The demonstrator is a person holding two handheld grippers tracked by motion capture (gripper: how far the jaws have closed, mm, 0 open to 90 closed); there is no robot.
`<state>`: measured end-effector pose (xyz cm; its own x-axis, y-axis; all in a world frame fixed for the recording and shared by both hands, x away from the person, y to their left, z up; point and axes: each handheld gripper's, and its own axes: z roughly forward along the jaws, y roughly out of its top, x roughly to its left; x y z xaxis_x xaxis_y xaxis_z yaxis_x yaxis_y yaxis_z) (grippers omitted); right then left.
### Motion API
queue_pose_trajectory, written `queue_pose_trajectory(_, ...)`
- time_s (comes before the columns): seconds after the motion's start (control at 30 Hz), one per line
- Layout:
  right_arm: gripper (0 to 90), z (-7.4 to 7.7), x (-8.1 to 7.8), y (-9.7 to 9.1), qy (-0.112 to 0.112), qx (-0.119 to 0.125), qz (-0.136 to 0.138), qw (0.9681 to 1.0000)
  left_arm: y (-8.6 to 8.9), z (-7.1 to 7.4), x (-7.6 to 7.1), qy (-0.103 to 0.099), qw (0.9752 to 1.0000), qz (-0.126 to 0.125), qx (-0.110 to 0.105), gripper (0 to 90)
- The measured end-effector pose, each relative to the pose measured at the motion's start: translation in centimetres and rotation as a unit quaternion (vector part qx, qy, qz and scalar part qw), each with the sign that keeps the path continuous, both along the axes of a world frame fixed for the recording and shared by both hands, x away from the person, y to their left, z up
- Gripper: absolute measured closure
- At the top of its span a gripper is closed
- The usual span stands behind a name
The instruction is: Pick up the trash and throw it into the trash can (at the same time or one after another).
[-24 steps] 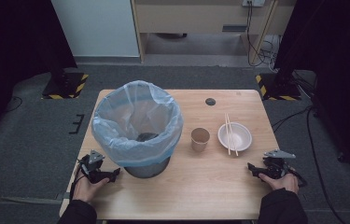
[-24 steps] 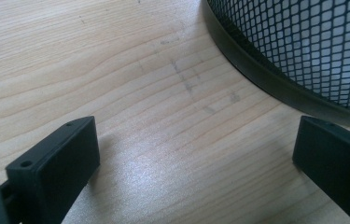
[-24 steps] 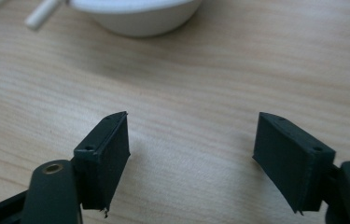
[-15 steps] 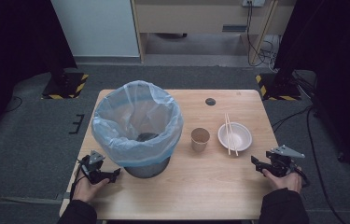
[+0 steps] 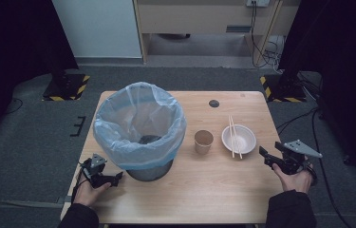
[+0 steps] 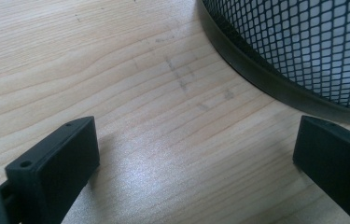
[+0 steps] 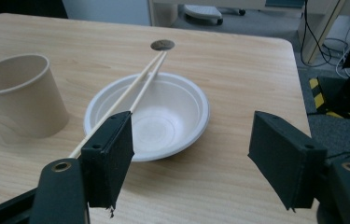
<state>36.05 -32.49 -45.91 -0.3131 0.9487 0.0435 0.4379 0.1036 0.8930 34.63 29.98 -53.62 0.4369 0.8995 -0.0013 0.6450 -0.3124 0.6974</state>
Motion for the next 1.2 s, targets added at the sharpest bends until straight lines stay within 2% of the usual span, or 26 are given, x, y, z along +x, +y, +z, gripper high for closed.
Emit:
queue_pose_trajectory(0.17,30.4,0.8,0.4,0.7,-0.008,0.005,0.005,0.9999,0.0,0.0,0.0,0.0,1.0,0.0,0.0,0.0)
queue_pose_trajectory(0.33,33.5,2.1,1.6,1.8,-0.013,0.012,0.004,0.9998,-0.1,0.0,-0.1,0.0,1.0,0.002,0.0,0.0)
queue_pose_trajectory(0.6,40.1,2.9,3.2,3.3,-0.01,0.005,0.007,0.9999,-0.1,0.0,-0.1,0.0,1.0,0.004,-0.001,0.0)
queue_pose_trajectory(0.87,47.7,2.5,5.6,5.0,0.004,-0.01,0.018,0.9998,-0.1,0.0,-0.2,0.0,1.0,0.004,-0.001,0.0)
queue_pose_trajectory(1.2,56.5,0.6,7.8,5.6,0.032,-0.003,0.008,0.9995,-0.2,0.0,-0.2,0.001,1.0,0.005,0.0,0.0)
